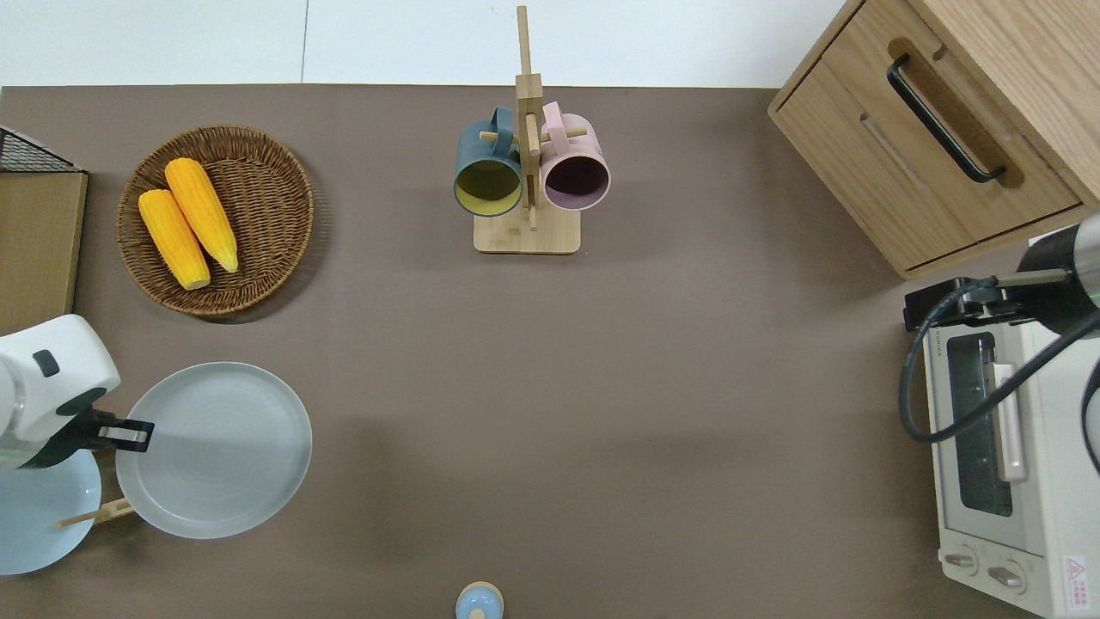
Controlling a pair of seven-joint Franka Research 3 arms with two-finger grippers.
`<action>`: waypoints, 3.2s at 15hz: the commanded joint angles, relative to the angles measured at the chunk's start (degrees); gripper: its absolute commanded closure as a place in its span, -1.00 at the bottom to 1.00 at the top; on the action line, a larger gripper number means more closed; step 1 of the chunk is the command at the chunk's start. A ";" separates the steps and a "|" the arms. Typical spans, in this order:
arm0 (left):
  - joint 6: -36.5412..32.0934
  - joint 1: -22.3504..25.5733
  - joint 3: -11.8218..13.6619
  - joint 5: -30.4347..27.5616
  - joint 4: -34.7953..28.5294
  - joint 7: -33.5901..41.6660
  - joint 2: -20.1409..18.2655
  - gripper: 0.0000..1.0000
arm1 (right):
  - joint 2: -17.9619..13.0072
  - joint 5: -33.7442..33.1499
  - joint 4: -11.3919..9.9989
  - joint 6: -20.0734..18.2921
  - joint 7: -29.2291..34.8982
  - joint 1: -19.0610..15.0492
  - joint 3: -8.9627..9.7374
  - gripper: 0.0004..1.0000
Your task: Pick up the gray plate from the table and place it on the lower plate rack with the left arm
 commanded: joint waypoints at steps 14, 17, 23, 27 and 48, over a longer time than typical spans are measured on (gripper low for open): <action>-4.62 -1.12 0.52 22.23 0.59 -14.36 -5.72 1.00 | 0.02 0.15 0.37 -0.05 0.22 0.43 -0.34 -0.97; -6.56 -1.12 -3.88 28.83 -2.66 -24.36 -5.64 1.00 | 0.02 0.15 0.37 -0.05 0.22 0.43 -0.34 -0.97; -6.56 -1.12 -4.68 35.16 -7.24 -39.76 -4.85 1.00 | 0.02 0.15 0.37 -0.05 0.22 0.43 -0.34 -0.97; -5.86 -1.21 -4.77 37.71 -10.14 -47.76 -4.15 1.00 | 0.02 0.15 0.37 -0.05 0.22 0.43 -0.34 -0.97; -3.84 -4.90 -6.35 44.48 -14.97 -71.50 4.29 1.00 | 0.02 0.15 0.37 -0.05 0.22 0.43 -0.34 -0.97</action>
